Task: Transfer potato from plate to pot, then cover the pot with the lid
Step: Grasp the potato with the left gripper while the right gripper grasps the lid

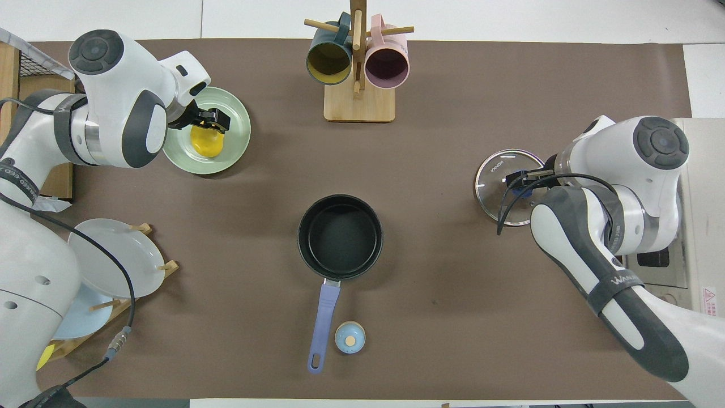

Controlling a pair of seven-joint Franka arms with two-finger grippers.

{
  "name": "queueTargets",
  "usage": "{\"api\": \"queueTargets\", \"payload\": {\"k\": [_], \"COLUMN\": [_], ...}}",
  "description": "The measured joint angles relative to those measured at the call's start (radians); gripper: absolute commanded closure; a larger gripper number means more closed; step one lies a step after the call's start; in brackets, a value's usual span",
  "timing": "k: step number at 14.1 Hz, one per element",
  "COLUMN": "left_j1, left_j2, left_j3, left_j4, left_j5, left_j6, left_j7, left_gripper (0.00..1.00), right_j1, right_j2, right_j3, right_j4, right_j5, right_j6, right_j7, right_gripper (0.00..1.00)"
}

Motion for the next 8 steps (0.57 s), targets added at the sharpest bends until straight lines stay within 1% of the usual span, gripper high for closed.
{"api": "queueTargets", "payload": {"k": [1,2,3,4,6,7,8], "left_j1": [-0.001,-0.002,-0.004,-0.006,-0.007,-0.007,-0.006], "left_j2": [0.001,0.002,0.002,0.001,0.001,-0.001,-0.008], "left_j3": [0.000,0.000,0.000,0.000,0.002,0.003,0.004], "left_j4": [-0.005,-0.007,-0.007,-0.006,0.010,0.034,0.064], "left_j5": [0.000,0.000,0.001,0.001,0.001,0.001,-0.006], "left_j6": [0.005,0.006,0.006,0.006,-0.014,-0.050,-0.106], "left_j7": [0.001,0.002,0.003,0.003,0.003,0.003,0.002], "left_gripper": [0.04,0.28,0.85,1.00,1.00,1.00,1.00], "right_j1": [0.008,0.019,0.028,0.031,0.030,0.029,0.029], "right_j2": [0.004,0.007,0.012,0.017,0.025,0.027,0.027], "right_j3": [0.000,0.000,0.000,0.000,-0.001,-0.001,-0.002], "right_j4": [0.000,0.000,0.000,0.000,0.000,0.000,0.000], "right_j5": [0.001,0.001,0.001,0.001,0.001,0.001,0.001], "right_j6": [0.008,0.019,0.030,0.036,0.039,0.039,0.039], "right_j7": [-0.001,-0.008,-0.031,-0.058,-0.101,-0.120,-0.136], "right_gripper": [0.00,0.00,0.00,0.00,0.00,0.00,0.06]}}
